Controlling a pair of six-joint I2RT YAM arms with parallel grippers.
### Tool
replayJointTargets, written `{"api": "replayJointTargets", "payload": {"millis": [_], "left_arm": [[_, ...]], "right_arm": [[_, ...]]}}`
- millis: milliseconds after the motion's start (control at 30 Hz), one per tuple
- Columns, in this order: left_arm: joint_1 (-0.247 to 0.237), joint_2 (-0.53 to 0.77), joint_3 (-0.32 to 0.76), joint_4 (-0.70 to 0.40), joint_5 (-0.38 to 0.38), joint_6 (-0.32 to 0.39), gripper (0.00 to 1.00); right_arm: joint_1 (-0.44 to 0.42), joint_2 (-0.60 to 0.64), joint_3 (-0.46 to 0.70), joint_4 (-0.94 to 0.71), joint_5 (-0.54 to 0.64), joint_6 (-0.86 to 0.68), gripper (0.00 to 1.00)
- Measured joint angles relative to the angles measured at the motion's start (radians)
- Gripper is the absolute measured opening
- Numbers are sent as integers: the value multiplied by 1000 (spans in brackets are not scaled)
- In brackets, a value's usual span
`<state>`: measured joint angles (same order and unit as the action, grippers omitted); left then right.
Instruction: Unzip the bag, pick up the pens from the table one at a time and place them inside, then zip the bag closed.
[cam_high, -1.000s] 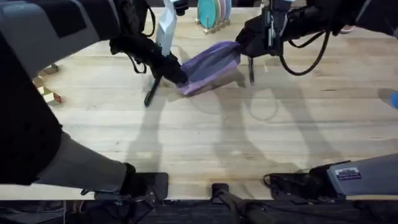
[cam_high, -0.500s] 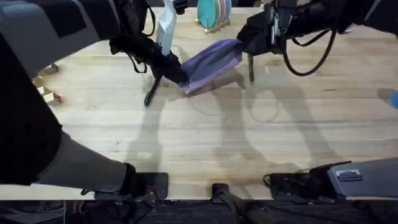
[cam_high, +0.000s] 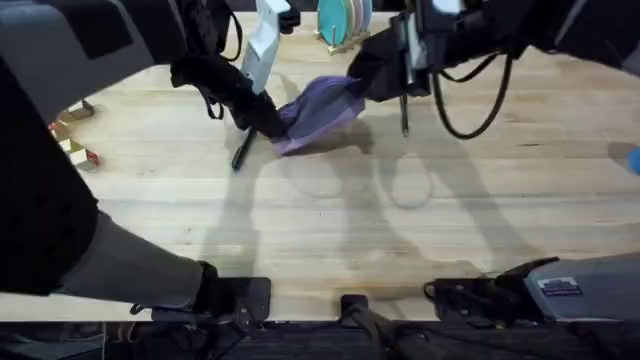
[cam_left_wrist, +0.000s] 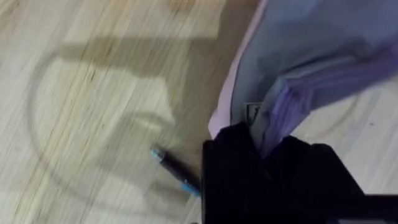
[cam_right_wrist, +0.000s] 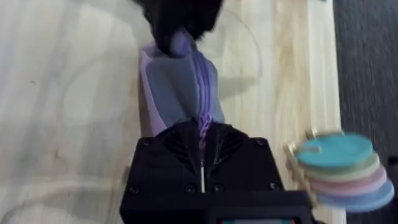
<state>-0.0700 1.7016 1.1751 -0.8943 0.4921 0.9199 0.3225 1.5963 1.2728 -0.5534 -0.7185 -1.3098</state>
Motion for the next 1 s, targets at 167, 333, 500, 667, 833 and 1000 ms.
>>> {"api": "replayJointTargets", "payload": {"millis": [167, 333, 500, 667, 833, 1000], "left_arm": [[5, 0, 0, -6, -21, 0, 43], [9, 0, 0, -11, -31, 0, 43], [10, -1, 0, -16, -44, 0, 43], [10, -1, 0, -18, -44, 0, 43], [10, -1, 0, -18, -44, 0, 43], [10, -1, 0, -13, -43, 0, 43]], "right_arm": [[53, 0, 7, 4, 1, 0, 32], [97, 0, 16, 8, 3, 0, 32], [133, 1, 19, 8, 1, 0, 32], [140, 1, 20, 8, -1, 0, 32], [136, 1, 20, 7, -3, 0, 31], [115, 3, 20, 7, -8, 0, 31]]}}
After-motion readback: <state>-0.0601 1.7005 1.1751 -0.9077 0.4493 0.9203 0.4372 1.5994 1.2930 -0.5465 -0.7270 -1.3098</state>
